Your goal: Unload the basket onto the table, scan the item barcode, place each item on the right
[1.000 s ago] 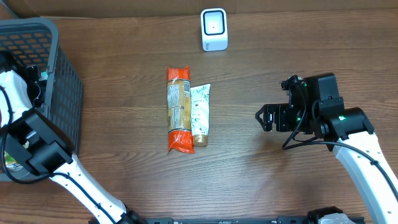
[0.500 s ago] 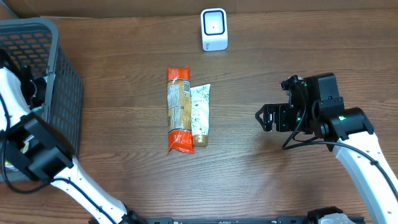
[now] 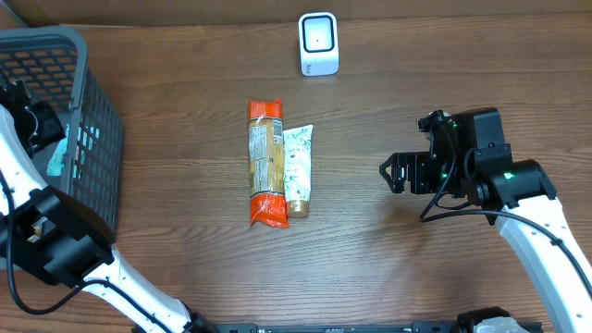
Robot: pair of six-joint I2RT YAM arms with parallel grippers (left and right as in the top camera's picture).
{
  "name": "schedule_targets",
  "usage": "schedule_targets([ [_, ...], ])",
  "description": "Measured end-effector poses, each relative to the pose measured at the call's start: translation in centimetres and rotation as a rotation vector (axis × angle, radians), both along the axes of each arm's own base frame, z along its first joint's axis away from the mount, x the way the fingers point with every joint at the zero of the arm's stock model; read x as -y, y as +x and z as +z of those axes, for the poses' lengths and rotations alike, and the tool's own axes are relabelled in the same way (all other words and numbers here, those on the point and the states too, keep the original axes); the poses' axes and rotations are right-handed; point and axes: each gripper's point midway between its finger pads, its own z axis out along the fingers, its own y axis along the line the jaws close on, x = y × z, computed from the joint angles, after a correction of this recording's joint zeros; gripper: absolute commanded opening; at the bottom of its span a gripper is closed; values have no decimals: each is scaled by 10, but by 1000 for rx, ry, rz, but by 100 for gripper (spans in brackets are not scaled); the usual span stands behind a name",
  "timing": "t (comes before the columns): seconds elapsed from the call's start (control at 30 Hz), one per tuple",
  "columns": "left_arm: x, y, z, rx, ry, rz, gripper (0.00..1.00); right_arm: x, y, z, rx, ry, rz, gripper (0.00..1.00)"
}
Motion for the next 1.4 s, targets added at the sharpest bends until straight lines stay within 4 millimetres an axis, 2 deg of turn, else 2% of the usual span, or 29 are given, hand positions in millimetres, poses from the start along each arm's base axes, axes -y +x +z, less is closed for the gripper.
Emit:
schedule_targets([
  [0.1,-7,6,-1,14,30,-17,84,0,0,0,0,0,0,100],
  [0.2,-12,13,-13,5,48,-78,84,0,0,0,0,0,0,100],
  [0.43,-14,16,-79,-107,-5,-208,86,0,0,0,-2,0,0,100],
  [0.57,-16,17,-104,-137,-18,-248,85,0,-2,-1,-8,-2,0,100],
  [0.73,-19,20,-105,-133,-3,-264,82,0,-1,-1,-7,-2,-1,100],
  [0.77,-19,20,-105,-133,-1,-267,79,0,-1,-1,-7,-1,-1,100],
  [0.83,-20,20,-105,-135,2,-272,66,0,-2,-1,-8,-1,0,100],
  [0.87,-20,20,-105,-136,2,-275,63,0,-2,-1,-8,-2,0,100],
  [0.97,-17,21,-106,-127,-8,-284,64,0,-1,-1,-7,-2,-1,100],
  [1.1,-13,23,-109,-111,-30,-292,77,0,-2,-1,-8,-1,-1,100],
  [1.17,-10,22,-115,-111,-43,-293,79,1,-2,-1,-11,-3,0,100],
  [1.2,-9,22,-118,-113,-49,-294,74,1,-2,-1,-12,-2,-1,100],
  [1.23,-7,21,-122,-114,-56,-293,64,1,-2,-1,-12,-3,0,100],
  [1.3,-7,22,-124,-105,-58,-298,10,1,-2,-1,-12,-2,-1,100],
  [1.33,-7,23,-124,-101,-57,-296,4,0,-2,-1,-11,-2,0,100],
  [1.4,-6,24,-124,-94,-59,-298,4,1,-2,-1,-12,-3,0,100],
])
